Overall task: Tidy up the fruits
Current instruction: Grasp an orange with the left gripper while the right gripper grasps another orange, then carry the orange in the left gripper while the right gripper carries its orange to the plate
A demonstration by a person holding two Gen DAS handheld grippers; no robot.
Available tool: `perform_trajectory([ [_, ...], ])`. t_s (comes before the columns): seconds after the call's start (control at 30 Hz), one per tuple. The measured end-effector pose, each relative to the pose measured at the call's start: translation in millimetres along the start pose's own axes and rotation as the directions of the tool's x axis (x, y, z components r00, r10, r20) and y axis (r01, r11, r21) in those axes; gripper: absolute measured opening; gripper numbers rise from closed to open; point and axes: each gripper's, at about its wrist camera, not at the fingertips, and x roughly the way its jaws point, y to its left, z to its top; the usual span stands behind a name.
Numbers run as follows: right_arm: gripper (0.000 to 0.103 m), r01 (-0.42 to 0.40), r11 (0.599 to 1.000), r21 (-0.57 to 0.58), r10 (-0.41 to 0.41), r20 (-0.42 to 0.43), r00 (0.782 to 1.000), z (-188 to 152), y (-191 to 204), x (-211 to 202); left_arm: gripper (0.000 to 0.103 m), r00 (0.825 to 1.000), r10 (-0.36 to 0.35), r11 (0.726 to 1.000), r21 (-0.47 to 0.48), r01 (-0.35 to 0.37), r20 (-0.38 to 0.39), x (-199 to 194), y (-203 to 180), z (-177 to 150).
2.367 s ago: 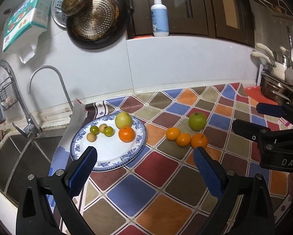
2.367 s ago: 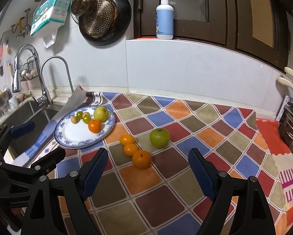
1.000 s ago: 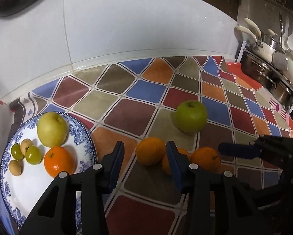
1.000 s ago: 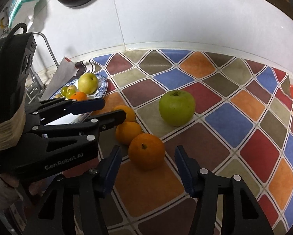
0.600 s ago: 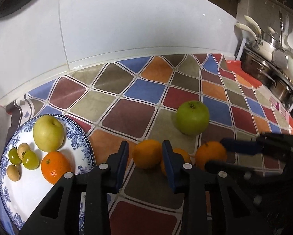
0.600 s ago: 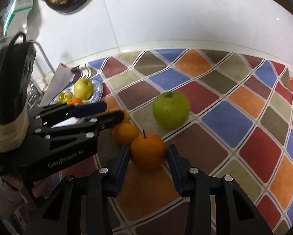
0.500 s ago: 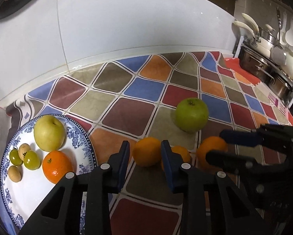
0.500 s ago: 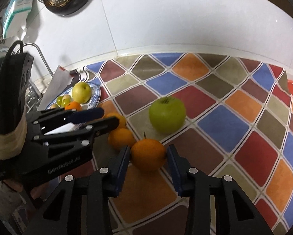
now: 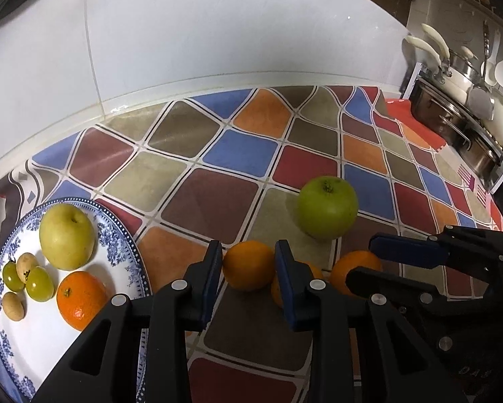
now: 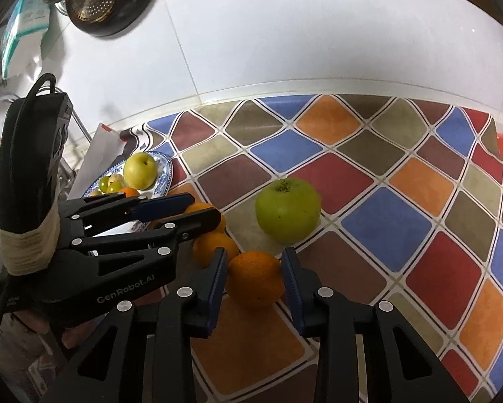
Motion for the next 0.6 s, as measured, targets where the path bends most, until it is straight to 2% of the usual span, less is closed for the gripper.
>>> perform_trajectory([
  [0.13, 0.038, 0.019, 1.000, 0.002, -0.019, -0.022, 1.000, -4, 0, 1, 0.032, 0.999, 0.008, 1.000, -0.022, -0.009, -0.034, -4, 1, -2],
  [0.43, 0.039, 0.002, 0.999, 0.039, 0.000, -0.051, 0.999, -8, -5, -5, 0.032, 0.994, 0.044, 0.999, -0.011, -0.045, -0.102, -13, -3, -8],
  [0.6, 0.040, -0.002, 0.999, 0.045, 0.005, -0.075, 0.997, -8, -7, -4, 0.043, 0.990, 0.063, 0.998, 0.008, -0.063, -0.123, -5, -5, 1],
])
